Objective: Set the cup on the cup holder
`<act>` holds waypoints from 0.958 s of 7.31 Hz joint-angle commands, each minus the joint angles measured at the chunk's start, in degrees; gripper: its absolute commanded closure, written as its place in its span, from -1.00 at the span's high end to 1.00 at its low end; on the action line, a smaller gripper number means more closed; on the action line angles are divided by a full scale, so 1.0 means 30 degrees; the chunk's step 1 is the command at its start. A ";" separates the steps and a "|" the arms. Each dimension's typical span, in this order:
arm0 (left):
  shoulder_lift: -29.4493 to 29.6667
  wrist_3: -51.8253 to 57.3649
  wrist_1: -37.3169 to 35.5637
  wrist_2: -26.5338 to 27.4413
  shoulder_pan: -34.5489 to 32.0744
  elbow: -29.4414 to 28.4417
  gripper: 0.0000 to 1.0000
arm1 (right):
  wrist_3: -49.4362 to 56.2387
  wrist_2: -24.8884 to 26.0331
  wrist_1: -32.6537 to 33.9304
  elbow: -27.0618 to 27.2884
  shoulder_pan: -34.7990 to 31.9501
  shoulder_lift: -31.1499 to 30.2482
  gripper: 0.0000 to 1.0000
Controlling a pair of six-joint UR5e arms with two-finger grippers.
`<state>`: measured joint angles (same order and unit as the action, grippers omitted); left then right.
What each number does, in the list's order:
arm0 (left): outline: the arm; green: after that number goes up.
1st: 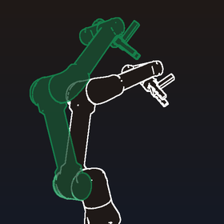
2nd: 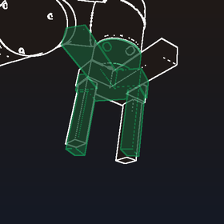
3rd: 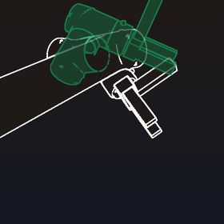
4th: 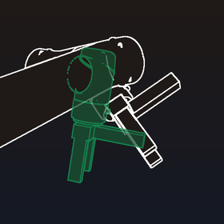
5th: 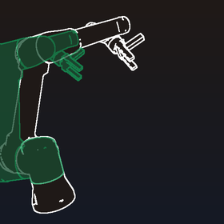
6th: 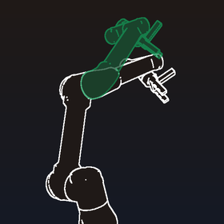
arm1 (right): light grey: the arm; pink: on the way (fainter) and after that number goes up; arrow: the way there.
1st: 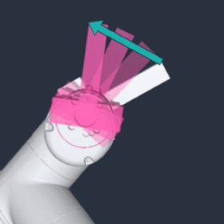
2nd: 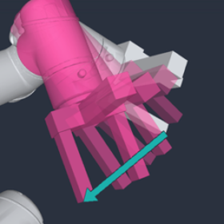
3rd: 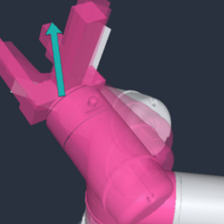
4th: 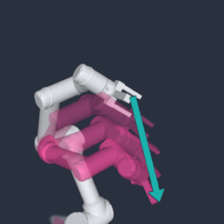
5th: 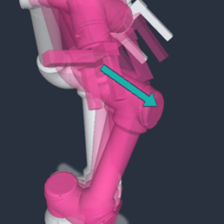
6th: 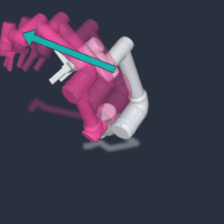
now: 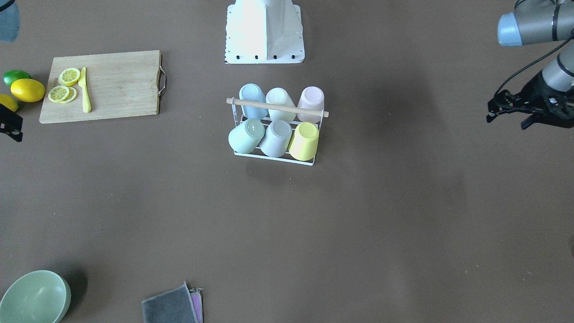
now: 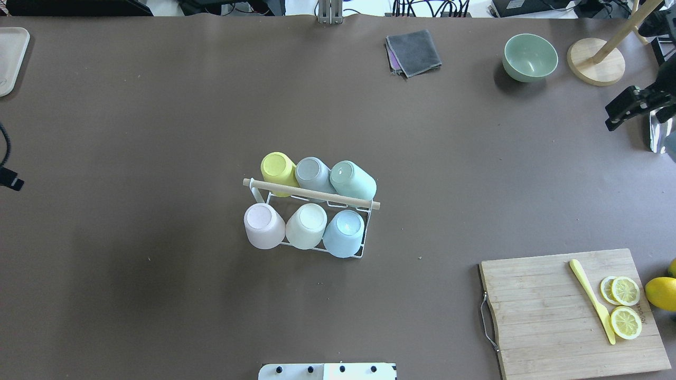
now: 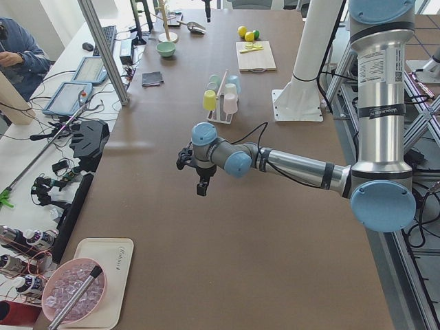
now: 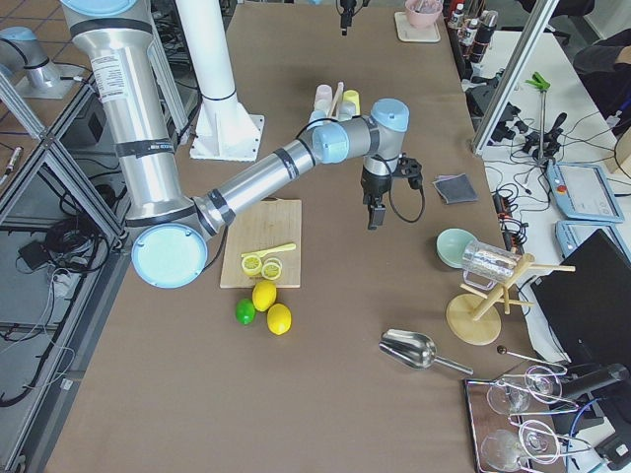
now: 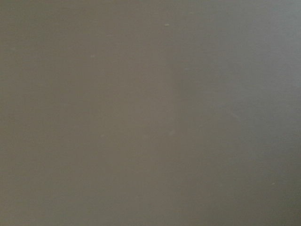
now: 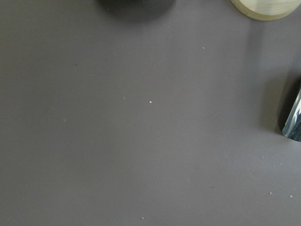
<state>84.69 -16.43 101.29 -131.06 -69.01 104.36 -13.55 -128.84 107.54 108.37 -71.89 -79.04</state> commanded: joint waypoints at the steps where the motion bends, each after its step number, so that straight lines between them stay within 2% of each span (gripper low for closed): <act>1: 0.0011 0.2137 -0.4565 -0.1222 -0.3962 -0.0157 0.98 | 0.3889 -0.1291 -0.0045 -0.1374 -0.2047 -0.1330 1.00; 2: 0.0011 0.2892 -0.5482 -0.1197 -0.4966 -0.0186 0.98 | 0.4770 -0.1525 -0.0190 -0.2015 -0.2488 -0.1569 1.00; 4: 0.1120 0.7918 -0.8032 -0.1225 -0.6726 -0.1005 0.98 | 0.5042 -0.2376 -0.0773 -0.3160 -0.3165 -0.1601 1.00; 7: 0.0656 0.7968 -0.8186 -0.1226 -0.7609 -0.1210 0.98 | 0.5101 -0.2406 -0.0866 -0.3164 -0.4042 -0.2507 1.00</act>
<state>86.99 7.10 77.17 -134.73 -90.64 101.14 1.64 -136.00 105.07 98.95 -82.69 -85.40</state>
